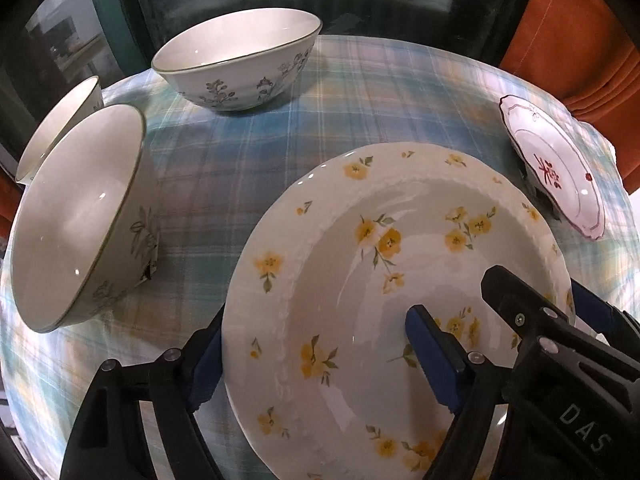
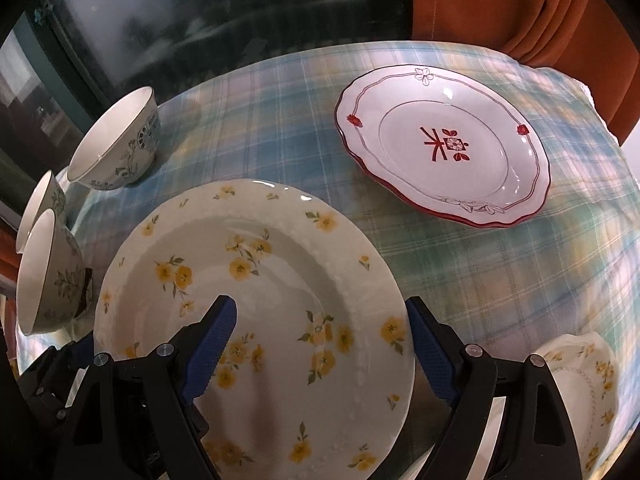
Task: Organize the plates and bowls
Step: 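Grasp the deep yellow-flower plate rim with the left tool while the right tool grasps it too, then lift and carry the deep plate toward the scalloped plate with both tools, then lower the deep plate onto the scalloped plate and open both tools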
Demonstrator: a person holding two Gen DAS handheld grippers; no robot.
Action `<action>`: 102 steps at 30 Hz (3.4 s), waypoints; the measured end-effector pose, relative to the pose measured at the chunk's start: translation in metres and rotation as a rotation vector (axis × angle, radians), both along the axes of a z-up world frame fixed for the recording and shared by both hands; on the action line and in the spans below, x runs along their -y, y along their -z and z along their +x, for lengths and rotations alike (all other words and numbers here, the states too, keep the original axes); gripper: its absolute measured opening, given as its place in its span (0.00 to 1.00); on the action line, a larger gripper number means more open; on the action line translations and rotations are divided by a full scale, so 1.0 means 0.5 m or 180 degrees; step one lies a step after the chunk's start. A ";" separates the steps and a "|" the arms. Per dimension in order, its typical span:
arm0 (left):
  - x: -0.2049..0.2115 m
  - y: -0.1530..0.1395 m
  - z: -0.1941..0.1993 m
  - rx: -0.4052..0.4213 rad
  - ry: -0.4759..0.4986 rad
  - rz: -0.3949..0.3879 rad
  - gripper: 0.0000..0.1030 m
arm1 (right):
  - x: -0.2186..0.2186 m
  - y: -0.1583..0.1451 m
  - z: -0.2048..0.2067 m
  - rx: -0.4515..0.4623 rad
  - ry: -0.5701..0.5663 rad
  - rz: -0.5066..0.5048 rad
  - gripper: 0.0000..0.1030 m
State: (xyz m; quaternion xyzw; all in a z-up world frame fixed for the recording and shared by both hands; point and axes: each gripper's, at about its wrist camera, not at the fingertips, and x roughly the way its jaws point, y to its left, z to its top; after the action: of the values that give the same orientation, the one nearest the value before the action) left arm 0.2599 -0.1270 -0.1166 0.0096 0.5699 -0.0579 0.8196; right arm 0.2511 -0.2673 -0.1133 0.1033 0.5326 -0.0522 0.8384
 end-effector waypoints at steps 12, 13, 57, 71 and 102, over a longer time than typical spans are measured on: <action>-0.066 -0.005 -0.047 -0.0121 -0.0131 -0.0018 0.76 | -0.047 -0.003 -0.034 -0.0144 -0.0205 0.0079 0.72; -0.065 -0.005 -0.048 -0.0118 -0.0138 -0.0013 0.76 | -0.045 -0.002 -0.033 -0.0144 -0.0199 0.0092 0.72; -0.099 -0.132 -0.199 0.0203 0.0284 -0.0164 0.76 | -0.099 -0.117 -0.208 0.0059 0.0263 -0.0256 0.61; 0.020 -0.167 -0.254 0.0341 0.0024 -0.0135 0.76 | 0.021 -0.150 -0.253 0.0180 0.0036 -0.0177 0.61; 0.358 -0.088 -0.311 0.0098 -0.0085 -0.0274 0.76 | 0.382 -0.092 -0.306 -0.0043 -0.0097 -0.0265 0.61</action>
State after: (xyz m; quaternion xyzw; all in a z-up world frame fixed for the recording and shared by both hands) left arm 0.1042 -0.3058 -0.0728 -0.0324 0.5544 -0.0712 0.8286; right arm 0.0981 -0.4581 -0.0672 0.0599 0.5371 -0.0623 0.8391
